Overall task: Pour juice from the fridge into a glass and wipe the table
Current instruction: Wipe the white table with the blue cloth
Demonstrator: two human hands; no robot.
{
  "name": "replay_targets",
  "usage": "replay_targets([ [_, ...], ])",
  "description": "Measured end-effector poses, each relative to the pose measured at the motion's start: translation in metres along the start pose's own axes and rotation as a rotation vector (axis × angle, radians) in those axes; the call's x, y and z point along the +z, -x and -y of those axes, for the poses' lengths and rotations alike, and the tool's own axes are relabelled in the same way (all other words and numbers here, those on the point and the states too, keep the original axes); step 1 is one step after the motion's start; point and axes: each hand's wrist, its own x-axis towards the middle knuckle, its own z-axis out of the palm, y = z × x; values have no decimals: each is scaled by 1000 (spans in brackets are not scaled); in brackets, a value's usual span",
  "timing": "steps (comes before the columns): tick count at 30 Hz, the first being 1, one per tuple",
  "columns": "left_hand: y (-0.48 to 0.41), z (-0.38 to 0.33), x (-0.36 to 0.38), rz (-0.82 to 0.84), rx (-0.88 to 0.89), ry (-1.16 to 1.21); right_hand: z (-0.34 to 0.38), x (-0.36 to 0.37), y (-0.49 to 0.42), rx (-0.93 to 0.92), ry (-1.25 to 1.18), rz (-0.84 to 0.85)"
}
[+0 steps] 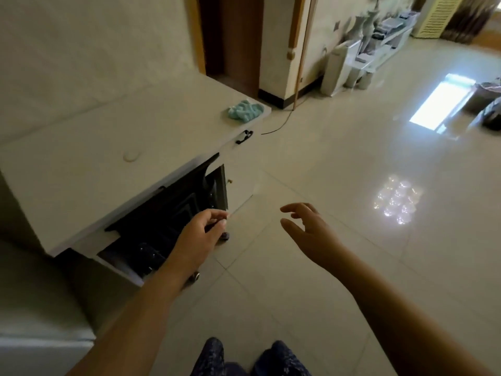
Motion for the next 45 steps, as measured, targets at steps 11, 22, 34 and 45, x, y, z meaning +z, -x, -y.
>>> replay_targets([
  [11,-135,12,-39,-217,-127,-50,8,28,-213,-175,61,236],
  [22,-329,22,-89,-233,-112,-134,19,47,-418,-182,120,190],
  [34,-488,26,-73,-297,-203,-227,-57,44,-631,-156,372,244],
  [45,-578,65,-45,-226,-336,-521,-116,76,-748,-292,750,535],
])
